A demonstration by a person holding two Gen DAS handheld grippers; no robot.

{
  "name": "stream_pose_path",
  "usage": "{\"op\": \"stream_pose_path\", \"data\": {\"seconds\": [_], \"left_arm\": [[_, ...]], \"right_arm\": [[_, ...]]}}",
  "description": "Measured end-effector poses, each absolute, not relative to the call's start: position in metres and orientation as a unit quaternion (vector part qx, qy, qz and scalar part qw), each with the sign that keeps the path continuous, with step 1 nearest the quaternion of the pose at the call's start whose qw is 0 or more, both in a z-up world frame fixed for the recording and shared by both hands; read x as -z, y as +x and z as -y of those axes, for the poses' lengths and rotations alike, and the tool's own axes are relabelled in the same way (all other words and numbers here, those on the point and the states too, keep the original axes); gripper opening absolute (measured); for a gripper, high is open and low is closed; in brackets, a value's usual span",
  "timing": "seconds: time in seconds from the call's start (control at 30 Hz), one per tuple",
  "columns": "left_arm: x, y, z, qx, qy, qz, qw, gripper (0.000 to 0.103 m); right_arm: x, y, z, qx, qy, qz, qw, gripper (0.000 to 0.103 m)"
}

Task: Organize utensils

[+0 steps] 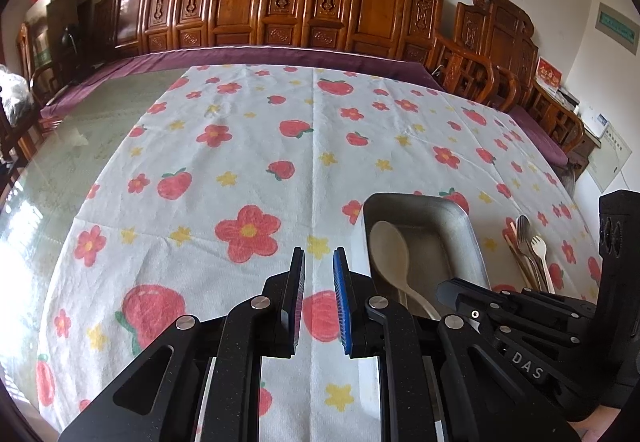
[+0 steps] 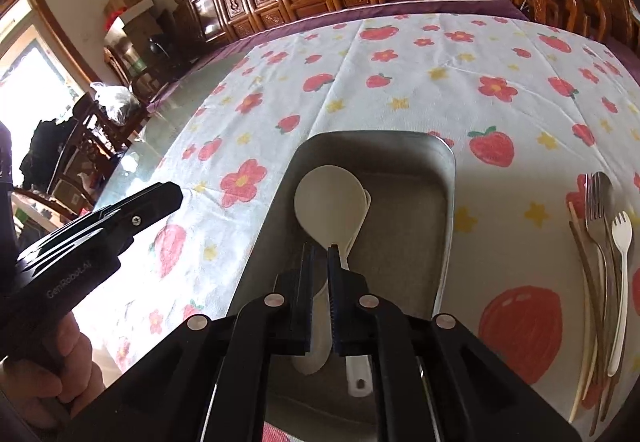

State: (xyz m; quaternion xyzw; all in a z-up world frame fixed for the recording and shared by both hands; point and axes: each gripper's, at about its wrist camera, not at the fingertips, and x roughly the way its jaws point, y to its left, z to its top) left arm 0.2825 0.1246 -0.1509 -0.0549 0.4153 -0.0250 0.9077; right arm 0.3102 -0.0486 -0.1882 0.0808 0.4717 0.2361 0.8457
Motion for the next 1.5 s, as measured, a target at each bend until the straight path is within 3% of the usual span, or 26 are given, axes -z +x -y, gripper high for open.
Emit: {"op": "stream_pose_path", "data": {"seconds": [0.43, 0.53, 0.7, 1.2, 1.5], "left_arm": [[0.144, 0.277, -0.065, 0.081, -0.028, -0.404, 0.911, 0.013], [0.143, 0.275, -0.044, 0.099, -0.023, -0.402, 0.91, 0.013], [0.146, 0.271, -0.013, 0.12, -0.01, -0.401, 0.908, 0.013], [0.168, 0.26, 0.043, 0.158, 0.006, -0.418, 0.895, 0.013], [0.175, 0.255, 0.061, 0.176, 0.018, -0.424, 0.888, 0.013]], "right_arm": [[0.145, 0.271, 0.171, -0.175, 0.005, -0.406, 0.897, 0.01], [0.148, 0.266, 0.203, -0.155, -0.009, -0.407, 0.9, 0.021], [0.164, 0.261, 0.239, -0.127, -0.024, -0.421, 0.898, 0.021], [0.238, 0.28, 0.232, -0.138, -0.065, -0.501, 0.852, 0.02], [0.241, 0.263, 0.23, -0.155, -0.086, -0.513, 0.84, 0.014]]}}
